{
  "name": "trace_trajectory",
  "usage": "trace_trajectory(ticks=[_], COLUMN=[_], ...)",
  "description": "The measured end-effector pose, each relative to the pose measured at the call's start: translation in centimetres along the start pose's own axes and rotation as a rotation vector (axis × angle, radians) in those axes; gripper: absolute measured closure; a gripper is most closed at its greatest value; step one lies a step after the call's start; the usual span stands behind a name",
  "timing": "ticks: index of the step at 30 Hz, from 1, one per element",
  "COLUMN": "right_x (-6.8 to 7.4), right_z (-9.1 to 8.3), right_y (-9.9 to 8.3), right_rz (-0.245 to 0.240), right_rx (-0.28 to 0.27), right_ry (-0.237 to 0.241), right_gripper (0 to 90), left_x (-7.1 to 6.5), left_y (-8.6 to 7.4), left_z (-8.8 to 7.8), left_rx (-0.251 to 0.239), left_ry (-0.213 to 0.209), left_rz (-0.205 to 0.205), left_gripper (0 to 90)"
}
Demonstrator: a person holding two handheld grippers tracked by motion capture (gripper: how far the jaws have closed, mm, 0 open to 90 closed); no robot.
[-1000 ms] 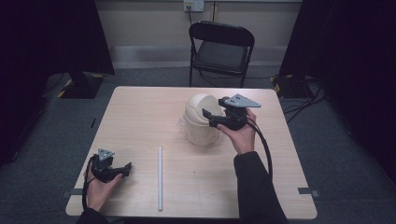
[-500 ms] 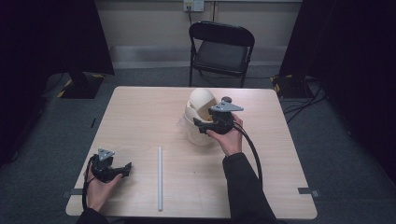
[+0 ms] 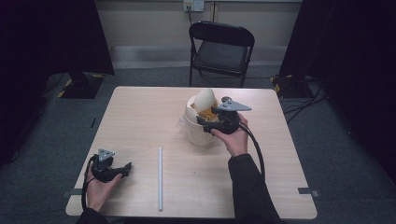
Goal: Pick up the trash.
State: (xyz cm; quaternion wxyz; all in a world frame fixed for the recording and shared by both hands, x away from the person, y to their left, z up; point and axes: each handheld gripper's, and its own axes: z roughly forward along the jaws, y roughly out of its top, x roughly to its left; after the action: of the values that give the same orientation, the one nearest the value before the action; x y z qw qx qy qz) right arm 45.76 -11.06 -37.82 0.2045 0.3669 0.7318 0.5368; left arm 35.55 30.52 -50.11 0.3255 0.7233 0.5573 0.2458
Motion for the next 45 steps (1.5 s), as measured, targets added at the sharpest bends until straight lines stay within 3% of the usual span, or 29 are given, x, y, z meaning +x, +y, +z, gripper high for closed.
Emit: trace_trajectory(ticks=[1,8,9,10,16,17,19,20,21,22,23,26,28,29,30,34,40,45], right_x=[0.0,-2.0,-2.0,-2.7,-4.5,-5.2,-5.5,-6.0,-6.0,-6.4,-6.4,-7.2,-7.5,-7.5,-7.6,-7.6,-7.5,-7.5], right_z=[0.0,-5.0,-5.0,-6.4,-9.4,-10.3,-10.7,-11.3,-11.3,-11.7,-11.7,-12.2,-12.5,-12.5,-12.6,-12.8,-12.7,-12.5], right_y=[0.0,-0.8,-0.8,-1.6,-4.5,-5.8,-6.4,-7.7,-7.7,-8.9,-8.9,-9.9,-10.4,-10.4,-10.6,-10.7,-10.7,-10.9], right_rz=[0.000,0.019,0.019,0.033,0.052,0.066,0.076,0.088,0.088,0.099,0.099,0.102,0.105,0.105,0.109,0.108,0.105,0.102], right_rx=[0.000,-0.056,-0.056,-0.061,-0.045,-0.040,-0.041,-0.033,-0.033,-0.014,-0.014,0.021,0.031,0.031,0.034,0.034,0.042,0.054], right_ry=[0.000,-0.073,-0.073,-0.083,-0.152,-0.180,-0.192,-0.211,-0.211,-0.227,-0.227,-0.256,-0.267,-0.267,-0.270,-0.272,-0.269,-0.266], right_gripper=[27.0,26.0,26.0,26.1,26.3,26.4,26.4,26.7,26.7,26.7,26.7,26.7,26.7,26.7,26.7,26.7,26.7,26.7], left_x=[0.0,-0.1,-0.1,-0.3,-1.4,-1.8,-2.7,-3.8,-3.8,-5.0,-5.0,-7.0,-9.0,-9.0,-10.2,-11.6,-12.1,-11.9], left_y=[0.0,-0.1,-0.1,-0.1,0.3,0.4,0.6,0.8,0.8,0.9,0.9,1.1,1.1,1.1,1.0,0.8,0.6,0.5], left_z=[0.0,-0.6,-0.6,-0.7,-1.1,-1.3,-1.7,-2.0,-2.0,-2.2,-2.2,-2.4,-2.3,-2.3,-2.2,-1.9,-1.8,-1.5], left_rx=[0.000,-0.014,-0.014,-0.020,-0.042,-0.055,-0.074,-0.091,-0.091,-0.099,-0.099,-0.103,-0.091,-0.091,-0.078,-0.058,-0.029,0.001], left_ry=[0.000,-0.016,-0.016,-0.021,-0.052,-0.063,-0.079,-0.098,-0.098,-0.121,-0.121,-0.162,-0.215,-0.215,-0.235,-0.253,-0.247,-0.225], left_rz=[0.000,-0.006,-0.006,-0.021,-0.006,-0.009,0.007,0.024,0.024,0.040,0.040,0.055,0.076,0.076,0.087,0.107,0.128,0.151], left_gripper=[19.8,36.5,37.4,38.4,42.4,43.3,43.8,44.7,45.7,46.4,47.1,48.1,48.9,49.2,49.2,49.2,50.9,58.5])
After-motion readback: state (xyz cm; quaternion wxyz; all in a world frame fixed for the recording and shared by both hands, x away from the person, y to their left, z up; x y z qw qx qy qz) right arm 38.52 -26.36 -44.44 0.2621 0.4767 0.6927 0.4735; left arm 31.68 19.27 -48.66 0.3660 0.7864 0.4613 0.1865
